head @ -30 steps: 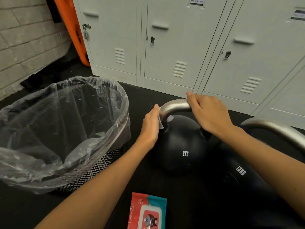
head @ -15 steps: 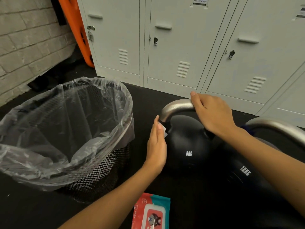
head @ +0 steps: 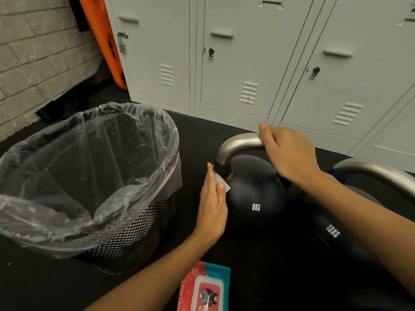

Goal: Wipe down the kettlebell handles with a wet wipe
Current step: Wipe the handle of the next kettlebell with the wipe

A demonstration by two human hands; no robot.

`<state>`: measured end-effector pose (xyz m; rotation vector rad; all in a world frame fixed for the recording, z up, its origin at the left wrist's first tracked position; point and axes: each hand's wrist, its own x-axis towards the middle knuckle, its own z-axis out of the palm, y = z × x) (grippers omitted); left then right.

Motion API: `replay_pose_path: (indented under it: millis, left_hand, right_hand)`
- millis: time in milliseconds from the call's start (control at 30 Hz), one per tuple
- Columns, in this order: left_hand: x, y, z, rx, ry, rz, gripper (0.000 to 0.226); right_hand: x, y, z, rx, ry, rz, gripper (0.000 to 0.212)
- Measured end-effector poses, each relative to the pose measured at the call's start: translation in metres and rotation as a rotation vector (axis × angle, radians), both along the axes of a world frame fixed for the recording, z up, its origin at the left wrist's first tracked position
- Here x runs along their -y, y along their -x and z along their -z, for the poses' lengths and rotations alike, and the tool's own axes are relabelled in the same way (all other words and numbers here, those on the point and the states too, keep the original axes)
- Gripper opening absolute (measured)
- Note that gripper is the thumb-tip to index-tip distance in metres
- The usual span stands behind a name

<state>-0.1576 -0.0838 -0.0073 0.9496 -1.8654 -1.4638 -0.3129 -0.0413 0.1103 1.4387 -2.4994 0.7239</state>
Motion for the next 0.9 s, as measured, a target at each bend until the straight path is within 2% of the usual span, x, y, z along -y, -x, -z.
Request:
replay_pose_path:
  millis: [233,300,433,600,700,833,900]
  left_hand:
    - [0.009,0.015,-0.034,-0.132,0.057,-0.035,0.052]
    - [0.013,0.011,-0.021,-0.108,0.019,-0.041,0.051]
    - [0.015,0.001,-0.005,-0.001,-0.020,-0.008,0.067]
    - [0.002,0.012,-0.040,-0.083,0.057,0.019,0.067]
    - [0.004,0.013,-0.033,-0.080,0.122,0.012,0.069]
    - [0.005,0.002,-0.010,0.080,-0.003,0.071,0.074]
    - [0.005,0.000,-0.011,0.081,-0.004,0.101,0.080]
  right_hand:
    - [0.000,-0.001,0.001,-0.007,0.005,0.008,0.052]
    - [0.000,-0.001,0.000,-0.011,0.002,0.008,0.052]
    - [0.001,-0.002,0.000,-0.022,-0.002,0.013,0.050]
    - [0.001,-0.002,0.001,-0.017,0.011,0.017,0.051]
    - [0.001,-0.003,0.001,-0.013,0.010,0.018,0.051]
    - [0.001,-0.001,0.001,-0.014,0.004,0.019,0.052]
    - [0.001,-0.001,0.001,-0.018,0.005,0.017,0.052]
